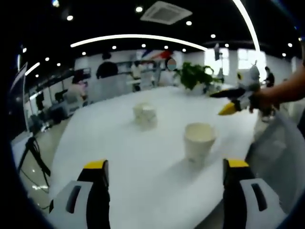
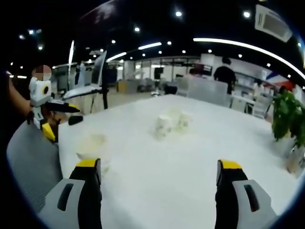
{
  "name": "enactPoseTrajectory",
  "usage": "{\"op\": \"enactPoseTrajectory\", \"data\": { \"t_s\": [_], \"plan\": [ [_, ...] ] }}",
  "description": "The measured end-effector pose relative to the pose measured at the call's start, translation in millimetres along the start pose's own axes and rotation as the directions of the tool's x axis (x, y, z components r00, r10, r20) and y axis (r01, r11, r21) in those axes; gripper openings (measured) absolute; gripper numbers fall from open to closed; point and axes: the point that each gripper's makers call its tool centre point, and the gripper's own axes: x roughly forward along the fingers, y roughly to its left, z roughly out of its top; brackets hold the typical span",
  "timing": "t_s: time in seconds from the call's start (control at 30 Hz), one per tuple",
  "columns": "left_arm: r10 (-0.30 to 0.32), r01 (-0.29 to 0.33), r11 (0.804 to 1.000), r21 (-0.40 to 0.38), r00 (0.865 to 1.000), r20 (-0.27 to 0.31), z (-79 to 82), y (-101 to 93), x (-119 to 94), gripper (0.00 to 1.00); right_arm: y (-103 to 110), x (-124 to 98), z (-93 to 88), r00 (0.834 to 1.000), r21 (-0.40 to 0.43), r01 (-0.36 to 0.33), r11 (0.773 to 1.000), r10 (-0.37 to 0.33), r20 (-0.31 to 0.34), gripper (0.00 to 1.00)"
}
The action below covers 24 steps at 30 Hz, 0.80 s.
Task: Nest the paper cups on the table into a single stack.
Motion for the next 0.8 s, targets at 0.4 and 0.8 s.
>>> {"op": "enactPoseTrajectory", "data": {
  "t_s": [0.4, 0.8],
  "plan": [
    [-0.008, 0.008, 1.0, -0.015, 1.0, -0.022, -3.5, -0.7, 2.3, 1.0, -14.2, 40.2, 5.0, 1.0, 0.023, -0.028, 0.999, 0.028, 0.007, 1.0],
    [0.009, -0.009, 1.0, 0.005, 0.999, -0.04, -6.9, 2.1, 4.3, 1.0, -10.9, 104.8, 9.0, 0.997, 0.02, -0.071, 0.997, 0.071, 0.006, 0.97]
  ]
}}
